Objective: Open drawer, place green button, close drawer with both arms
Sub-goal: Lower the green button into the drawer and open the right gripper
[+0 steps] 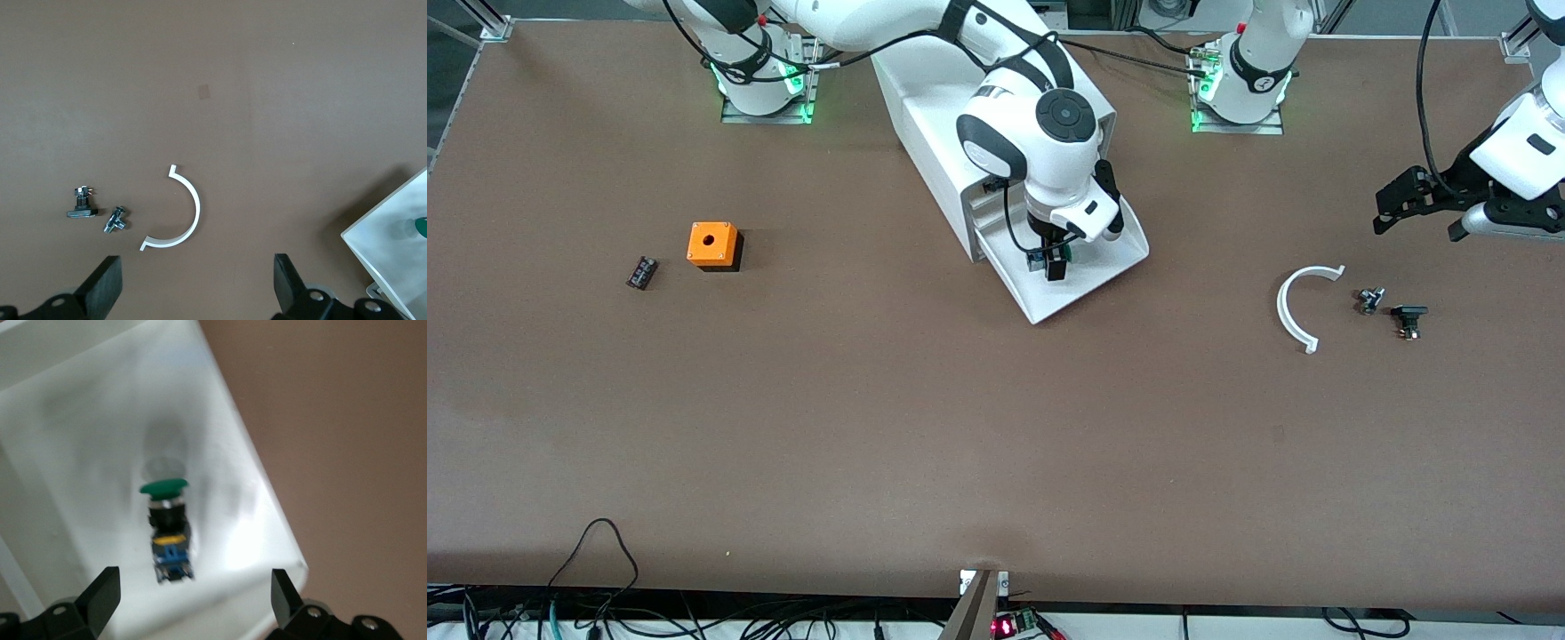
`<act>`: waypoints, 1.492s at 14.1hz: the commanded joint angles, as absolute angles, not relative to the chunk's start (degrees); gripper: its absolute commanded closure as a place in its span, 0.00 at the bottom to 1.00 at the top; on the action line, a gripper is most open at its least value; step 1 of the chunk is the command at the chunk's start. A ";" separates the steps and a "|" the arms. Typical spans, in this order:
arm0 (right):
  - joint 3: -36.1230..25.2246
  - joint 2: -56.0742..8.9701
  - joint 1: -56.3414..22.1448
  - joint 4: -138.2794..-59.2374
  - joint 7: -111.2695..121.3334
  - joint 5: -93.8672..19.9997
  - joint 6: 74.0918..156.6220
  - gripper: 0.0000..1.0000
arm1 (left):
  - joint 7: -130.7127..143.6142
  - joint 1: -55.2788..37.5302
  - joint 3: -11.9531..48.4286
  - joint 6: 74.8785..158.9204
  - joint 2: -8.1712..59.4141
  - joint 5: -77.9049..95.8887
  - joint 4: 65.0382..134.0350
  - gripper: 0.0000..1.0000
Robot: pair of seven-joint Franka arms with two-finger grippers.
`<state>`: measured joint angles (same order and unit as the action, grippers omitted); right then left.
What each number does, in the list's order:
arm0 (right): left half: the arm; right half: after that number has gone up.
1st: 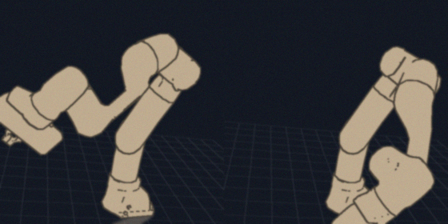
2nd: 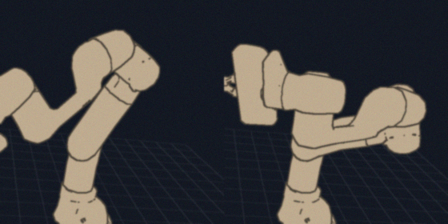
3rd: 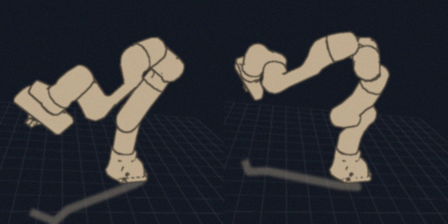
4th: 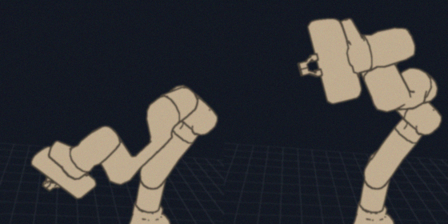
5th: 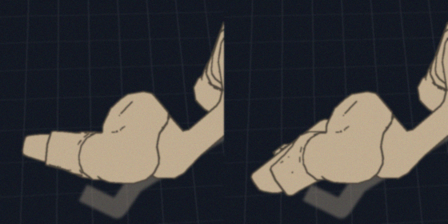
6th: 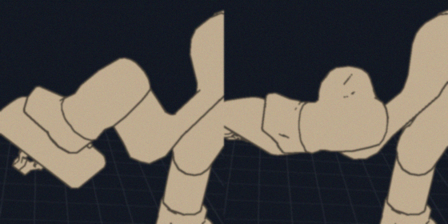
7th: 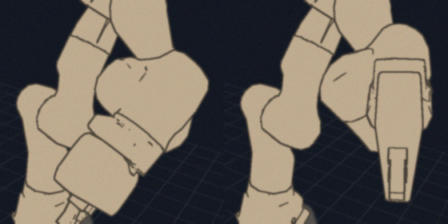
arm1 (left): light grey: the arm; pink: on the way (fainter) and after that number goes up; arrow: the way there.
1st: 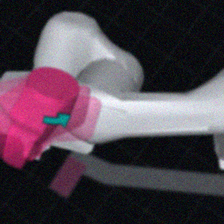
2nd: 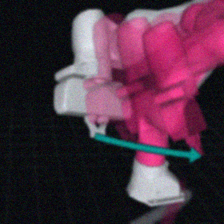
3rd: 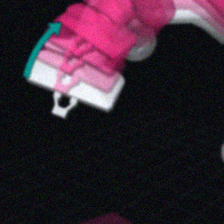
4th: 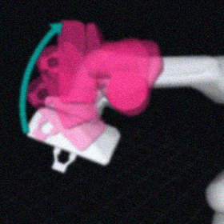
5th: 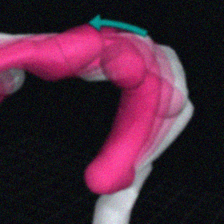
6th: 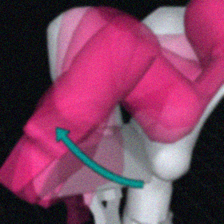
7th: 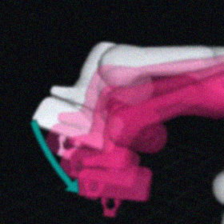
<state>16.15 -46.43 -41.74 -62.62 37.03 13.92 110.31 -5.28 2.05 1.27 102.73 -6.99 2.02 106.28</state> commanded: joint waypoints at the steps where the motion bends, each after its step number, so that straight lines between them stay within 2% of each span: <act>1: 16.35 -43.35 -36.23 -58.63 36.74 10.13 106.70 0.00 | -4.48 1.67 1.14 101.60 -7.29 0.26 105.64 0.00; 6: 14.51 -36.40 -27.70 -59.23 30.71 9.23 106.61 0.00 | -2.91 0.71 2.01 104.31 -4.14 0.44 105.99 0.00; 8: 13.89 -34.90 -23.75 -60.64 20.97 3.72 105.65 0.00 | 5.22 0.35 4.64 105.90 -1.77 0.44 106.26 0.00; 11: 9.42 -31.57 -21.36 -64.14 14.69 3.51 101.80 0.00 | 19.56 0.35 10.71 109.32 1.04 0.26 107.05 0.00; 13: 5.55 -28.49 -19.35 -68.62 10.66 3.43 100.37 0.00 | 25.81 -0.43 13.09 113.88 4.46 0.35 108.27 0.00; 17: 4.92 -27.16 -13.46 -70.22 -5.84 3.78 92.22 0.00 | 39.43 -5.09 13.18 130.05 11.85 0.26 114.16 0.00; 21: 4.92 -22.87 -8.28 -72.06 -14.33 3.69 87.98 0.00 | 46.13 -7.64 13.10 136.83 18.79 0.35 114.43 0.00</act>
